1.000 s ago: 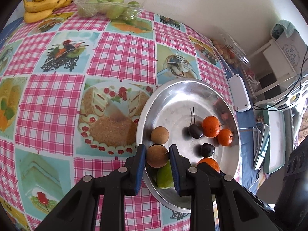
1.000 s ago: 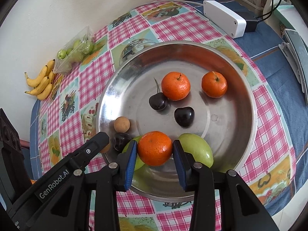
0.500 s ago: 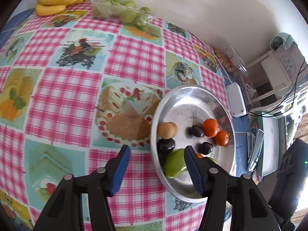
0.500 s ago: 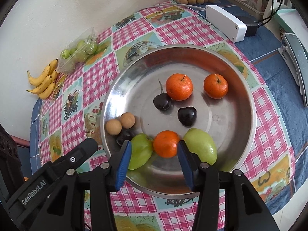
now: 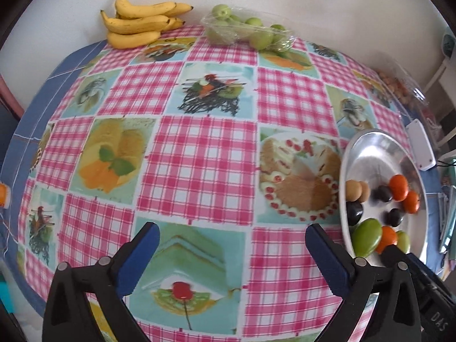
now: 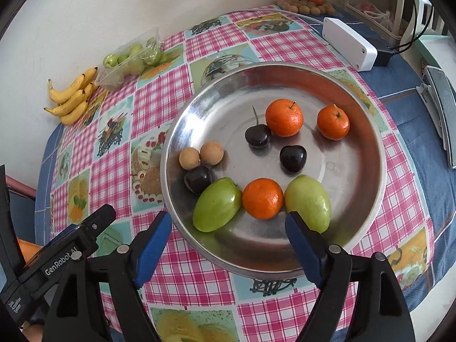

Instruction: Organize fruits

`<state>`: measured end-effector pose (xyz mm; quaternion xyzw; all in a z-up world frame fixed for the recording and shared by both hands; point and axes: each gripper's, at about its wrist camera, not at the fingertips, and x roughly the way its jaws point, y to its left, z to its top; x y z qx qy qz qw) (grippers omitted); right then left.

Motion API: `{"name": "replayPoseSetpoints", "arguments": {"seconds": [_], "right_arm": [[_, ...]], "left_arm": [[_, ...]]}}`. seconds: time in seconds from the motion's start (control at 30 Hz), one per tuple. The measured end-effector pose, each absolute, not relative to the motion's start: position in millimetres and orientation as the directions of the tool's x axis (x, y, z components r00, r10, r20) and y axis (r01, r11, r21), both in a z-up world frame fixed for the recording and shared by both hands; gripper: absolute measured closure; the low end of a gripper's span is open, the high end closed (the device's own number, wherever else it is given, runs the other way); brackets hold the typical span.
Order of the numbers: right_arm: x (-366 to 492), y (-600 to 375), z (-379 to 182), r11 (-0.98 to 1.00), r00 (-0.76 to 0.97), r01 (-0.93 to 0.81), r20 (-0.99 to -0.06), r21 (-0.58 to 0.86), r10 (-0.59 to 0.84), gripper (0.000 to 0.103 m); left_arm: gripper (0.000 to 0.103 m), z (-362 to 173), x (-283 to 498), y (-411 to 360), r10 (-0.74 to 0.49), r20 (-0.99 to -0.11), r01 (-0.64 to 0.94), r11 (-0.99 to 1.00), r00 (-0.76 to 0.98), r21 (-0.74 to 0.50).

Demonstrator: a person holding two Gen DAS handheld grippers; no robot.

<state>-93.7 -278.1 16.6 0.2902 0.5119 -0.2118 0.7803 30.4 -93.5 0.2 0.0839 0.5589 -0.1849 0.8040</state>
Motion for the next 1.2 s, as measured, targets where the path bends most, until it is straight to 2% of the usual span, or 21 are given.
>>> {"name": "replayPoseSetpoints", "arguments": {"seconds": [0.03, 0.1, 0.23, 0.73, 0.93, 1.2], "right_arm": [[-93.5, -276.6, 16.2, 0.746, 0.384, 0.625, -0.923, 0.23, -0.038, 0.011], [-93.7, -273.5, 16.1, 0.754, 0.384, 0.62, -0.922, 0.219, -0.048, 0.006], [-95.0, -268.0, 16.9, 0.767, 0.374, 0.611, -0.925, 0.197, -0.061, 0.004], [-108.0, -253.3, 11.3, 0.779, 0.362, 0.607, -0.928, 0.16, -0.092, 0.003], [-115.0, -252.1, 9.2, 0.769, 0.36, 0.621, -0.926, 0.148, -0.113, 0.003], [-128.1, -249.7, 20.0, 0.758, 0.372, 0.644, -0.909, 0.108, -0.187, 0.003]], "left_arm": [[0.0, -1.7, 30.2, -91.0, -0.196, -0.931, 0.389, 0.919, 0.307, -0.065], [0.0, -4.2, 28.9, -86.4, -0.185, -0.933, 0.387, 0.92, 0.308, -0.055], [0.0, -4.6, 25.6, -79.1, -0.17, -0.933, 0.385, 0.922, 0.316, -0.038], [0.0, -2.9, 10.1, -57.4, -0.12, -0.934, 0.381, 0.924, 0.338, 0.019], [0.0, -3.2, 3.9, -47.9, -0.019, -0.925, 0.33, 0.937, 0.379, 0.116], [0.0, 2.5, -7.1, -37.4, -0.04, -0.92, 0.33, 0.939, 0.389, 0.099]]}}
